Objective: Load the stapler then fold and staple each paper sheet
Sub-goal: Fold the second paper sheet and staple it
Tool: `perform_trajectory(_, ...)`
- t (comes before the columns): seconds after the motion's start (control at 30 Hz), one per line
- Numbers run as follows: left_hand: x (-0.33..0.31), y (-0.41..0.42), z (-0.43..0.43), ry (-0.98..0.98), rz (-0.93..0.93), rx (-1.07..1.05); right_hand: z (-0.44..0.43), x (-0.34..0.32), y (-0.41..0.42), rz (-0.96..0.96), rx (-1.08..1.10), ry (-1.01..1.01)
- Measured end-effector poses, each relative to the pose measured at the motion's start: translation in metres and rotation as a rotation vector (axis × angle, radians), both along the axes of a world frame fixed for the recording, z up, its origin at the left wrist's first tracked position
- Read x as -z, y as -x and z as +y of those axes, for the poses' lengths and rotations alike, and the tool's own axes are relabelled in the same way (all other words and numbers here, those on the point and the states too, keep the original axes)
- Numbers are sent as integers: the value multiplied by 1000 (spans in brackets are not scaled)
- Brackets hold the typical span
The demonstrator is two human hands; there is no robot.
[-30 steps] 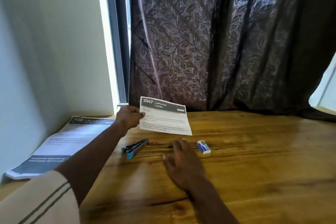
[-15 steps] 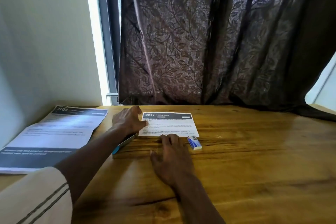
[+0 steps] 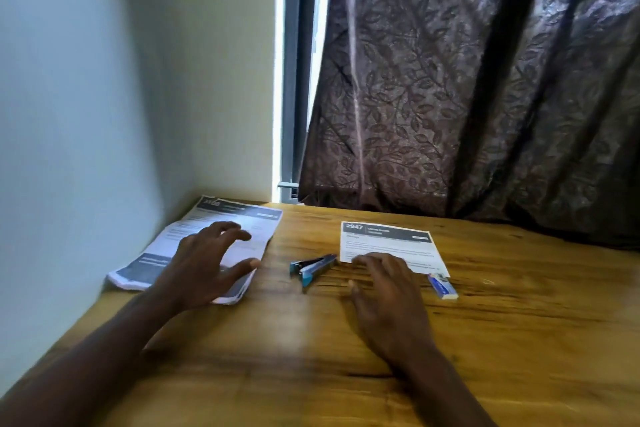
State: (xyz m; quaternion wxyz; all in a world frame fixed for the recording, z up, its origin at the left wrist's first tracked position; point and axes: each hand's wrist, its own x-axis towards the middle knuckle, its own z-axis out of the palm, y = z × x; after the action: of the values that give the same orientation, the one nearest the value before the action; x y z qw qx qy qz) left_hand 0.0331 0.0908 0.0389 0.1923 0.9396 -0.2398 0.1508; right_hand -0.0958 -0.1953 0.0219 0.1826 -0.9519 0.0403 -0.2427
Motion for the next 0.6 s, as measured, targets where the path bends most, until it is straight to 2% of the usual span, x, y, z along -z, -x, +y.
perform_trajectory(0.13, 11, -18, 30, 58, 42, -111, 38, -17, -32, 2, 6, -11)
perform_trajectory(0.23, 22, -27, 32, 73, 92, -207, 70, -33, -65, 61, -4, -135)
perform_trajectory(0.33, 32, -34, 29, 16, 146, -230, 95, -40, -95, 112, 19, -202)
perform_trajectory(0.5, 36, -37, 27, 41, 184, -255, 125, -36, -155, 210, 131, -161)
perform_trajectory(0.6, 36, -37, 26, 43, 185, -258, 135, -36, -183, 317, 194, -266)
